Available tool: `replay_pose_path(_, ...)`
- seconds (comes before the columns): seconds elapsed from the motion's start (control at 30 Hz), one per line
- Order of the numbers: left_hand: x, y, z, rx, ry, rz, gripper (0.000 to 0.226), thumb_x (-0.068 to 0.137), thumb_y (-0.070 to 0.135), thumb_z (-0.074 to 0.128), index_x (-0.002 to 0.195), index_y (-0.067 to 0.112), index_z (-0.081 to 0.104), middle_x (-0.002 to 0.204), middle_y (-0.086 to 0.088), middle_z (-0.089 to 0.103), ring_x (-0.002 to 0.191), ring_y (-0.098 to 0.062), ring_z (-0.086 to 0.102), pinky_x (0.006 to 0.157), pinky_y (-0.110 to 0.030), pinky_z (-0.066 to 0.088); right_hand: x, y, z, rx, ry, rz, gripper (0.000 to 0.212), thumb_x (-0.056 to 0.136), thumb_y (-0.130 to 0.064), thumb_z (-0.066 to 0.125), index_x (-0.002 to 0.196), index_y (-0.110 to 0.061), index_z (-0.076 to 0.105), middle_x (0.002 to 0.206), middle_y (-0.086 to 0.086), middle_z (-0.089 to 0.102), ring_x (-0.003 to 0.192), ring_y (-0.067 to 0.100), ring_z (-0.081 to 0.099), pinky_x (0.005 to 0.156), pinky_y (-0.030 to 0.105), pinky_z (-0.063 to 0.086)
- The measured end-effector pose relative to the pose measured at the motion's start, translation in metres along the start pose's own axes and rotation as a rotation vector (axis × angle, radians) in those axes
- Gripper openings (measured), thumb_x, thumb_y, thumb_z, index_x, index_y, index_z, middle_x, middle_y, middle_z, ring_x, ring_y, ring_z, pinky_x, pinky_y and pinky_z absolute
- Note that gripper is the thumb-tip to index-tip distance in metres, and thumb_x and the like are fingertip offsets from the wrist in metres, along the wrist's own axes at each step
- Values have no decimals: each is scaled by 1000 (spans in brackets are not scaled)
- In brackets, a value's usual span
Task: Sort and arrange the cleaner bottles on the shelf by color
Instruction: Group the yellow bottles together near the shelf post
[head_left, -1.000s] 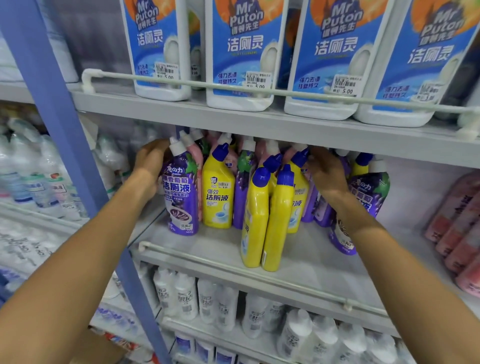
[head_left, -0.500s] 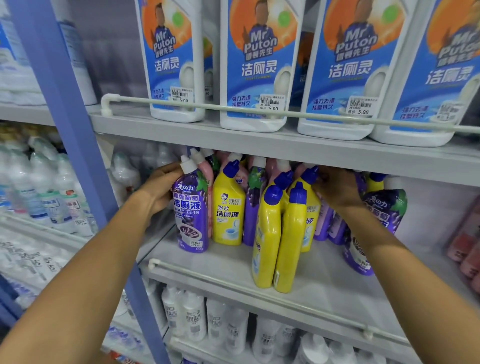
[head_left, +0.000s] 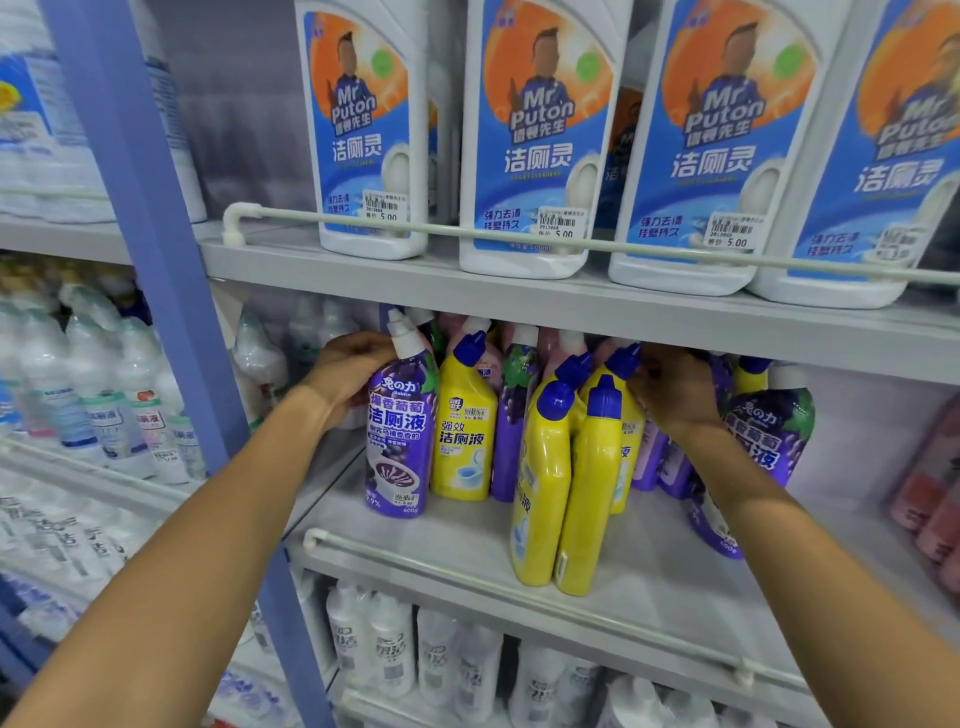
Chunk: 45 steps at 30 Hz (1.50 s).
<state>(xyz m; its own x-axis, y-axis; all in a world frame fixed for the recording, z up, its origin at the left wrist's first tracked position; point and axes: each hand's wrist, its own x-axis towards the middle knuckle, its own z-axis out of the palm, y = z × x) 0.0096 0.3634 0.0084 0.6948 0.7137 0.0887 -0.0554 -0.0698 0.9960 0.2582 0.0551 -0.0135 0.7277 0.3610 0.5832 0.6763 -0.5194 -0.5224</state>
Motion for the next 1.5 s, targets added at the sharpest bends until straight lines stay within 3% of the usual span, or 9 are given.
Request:
replay_pose_path(0.17, 1, -7, -3, 7, 114, 98, 10, 92, 16, 75, 84, 20, 70, 72, 4, 74, 55, -6, 65, 52, -17, 50, -2, -1, 1, -31, 18, -4, 42, 77, -41, 52, 98, -10, 70, 96, 18, 75, 89, 42, 69, 73, 42, 55)
replay_pose_path(0.27, -1, -8, -12, -78, 238, 115, 13, 85, 22, 84, 86, 21, 71, 93, -7, 75, 72, -18, 68, 71, -30, 57, -1, -2, 0, -57, 26, -5, 34, 81, -33, 59, 101, -8, 71, 100, 20, 74, 93, 44, 69, 77, 47, 56)
replay_pose_path(0.47, -10, -14, -30, -31, 403, 139, 54, 65, 48, 94, 104, 16, 73, 102, -2, 77, 99, -26, 74, 92, -43, 61, -4, -3, 1, -88, 46, -52, 36, 82, -37, 54, 96, -7, 66, 93, 23, 71, 86, 48, 66, 68, 43, 50)
replay_pose_path(0.63, -25, -28, -34, 43, 334, 114, 51, 69, 58, 88, 103, 24, 72, 101, -1, 78, 96, -26, 76, 87, -46, 62, -9, -5, -5, -49, 35, 13, 20, 79, -35, 54, 79, -15, 55, 87, 21, 67, 83, 45, 62, 66, 35, 37)
replay_pose_path(0.77, -32, -59, -39, 29, 288, 87, 47, 74, 58, 83, 101, 21, 74, 98, -7, 79, 92, -27, 76, 87, -57, 61, -13, 1, -15, -69, 81, 21, 35, 80, -43, 65, 86, -8, 68, 86, 20, 71, 85, 42, 66, 67, 32, 35)
replay_pose_path(1.0, -42, -70, -29, 43, 353, 158, 25, 93, 35, 74, 109, 17, 66, 97, 4, 73, 90, -17, 71, 73, -30, 55, -32, 3, -39, -21, 105, 4, 25, 82, -29, 84, 91, -7, 74, 81, 9, 68, 74, 29, 61, 66, 30, 37)
replay_pose_path(1.23, -46, -81, -22, 16, 347, 96, 26, 96, 28, 71, 119, 18, 64, 99, 3, 73, 89, -20, 72, 86, -44, 59, -56, 12, -5, 228, 136, 288, 43, 89, -42, 76, 109, -5, 66, 102, 17, 72, 90, 33, 67, 72, 31, 42)
replay_pose_path(1.4, -56, -81, -25, 61, 336, 132, 37, 92, 29, 75, 122, 10, 63, 99, 1, 72, 87, -15, 70, 88, -45, 59, -75, 9, -9, 231, 249, 212, 48, 87, -52, 68, 86, -4, 63, 82, 18, 69, 69, 29, 57, 62, 31, 33)
replay_pose_path(1.5, -62, -84, -32, 64, 334, 135, 49, 85, 48, 79, 119, 16, 64, 104, -2, 75, 91, -21, 74, 84, -45, 61, -89, 9, -23, 195, 256, 222, 54, 84, -62, 63, 86, -8, 63, 77, 12, 68, 68, 33, 60, 61, 39, 47)
